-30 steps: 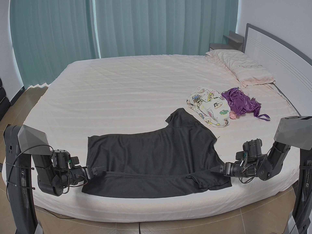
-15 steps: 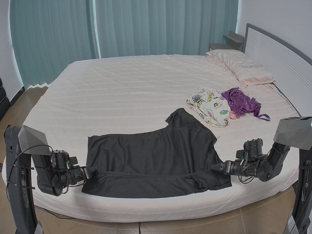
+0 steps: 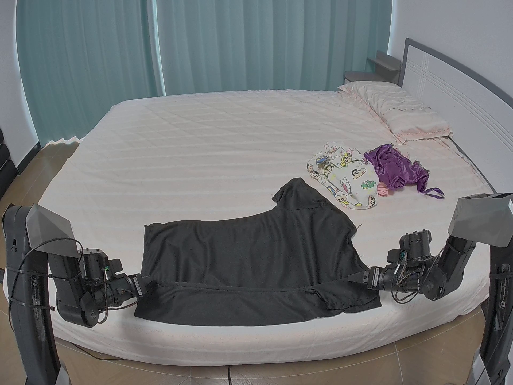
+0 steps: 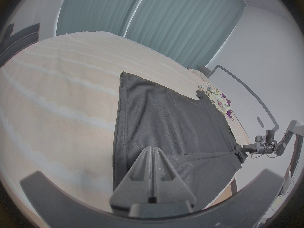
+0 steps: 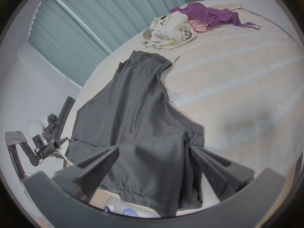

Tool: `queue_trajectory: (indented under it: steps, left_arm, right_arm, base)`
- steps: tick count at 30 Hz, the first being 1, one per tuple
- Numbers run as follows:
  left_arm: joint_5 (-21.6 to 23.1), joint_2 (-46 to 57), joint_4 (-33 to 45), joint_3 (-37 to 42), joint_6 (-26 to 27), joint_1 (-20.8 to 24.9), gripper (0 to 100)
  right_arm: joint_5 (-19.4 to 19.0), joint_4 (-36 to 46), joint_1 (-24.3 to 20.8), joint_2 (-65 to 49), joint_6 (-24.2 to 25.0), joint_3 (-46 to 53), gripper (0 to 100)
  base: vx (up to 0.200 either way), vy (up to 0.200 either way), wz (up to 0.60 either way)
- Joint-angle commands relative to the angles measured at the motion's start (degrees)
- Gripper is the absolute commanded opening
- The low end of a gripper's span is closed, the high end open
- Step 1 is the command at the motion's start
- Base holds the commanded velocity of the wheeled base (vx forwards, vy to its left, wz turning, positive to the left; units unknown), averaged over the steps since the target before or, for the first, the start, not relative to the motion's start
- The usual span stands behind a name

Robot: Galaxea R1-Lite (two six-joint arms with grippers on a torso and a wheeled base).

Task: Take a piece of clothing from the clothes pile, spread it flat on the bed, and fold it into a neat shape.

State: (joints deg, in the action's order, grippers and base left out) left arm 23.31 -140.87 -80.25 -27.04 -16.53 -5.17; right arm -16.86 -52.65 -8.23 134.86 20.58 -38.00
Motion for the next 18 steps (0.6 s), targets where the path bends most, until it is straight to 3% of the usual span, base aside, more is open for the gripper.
queue_trajectory:
  steps: [1,18]
  left_arm:
    - [0.1,0.2,-0.9,1.3,-1.0,0.0,0]
    - [0.1,0.1,-1.3,1.9,-1.3,0.0,0]
  right_arm:
    - [0.1,0.0,0.0,0.4,0.0,-0.1,0]
    - [0.2,-7.9,2.2,-0.2,0.1,2.4,0]
  base:
    - [0.0,0.0,0.0]
    - [0.0,0.0,0.0]
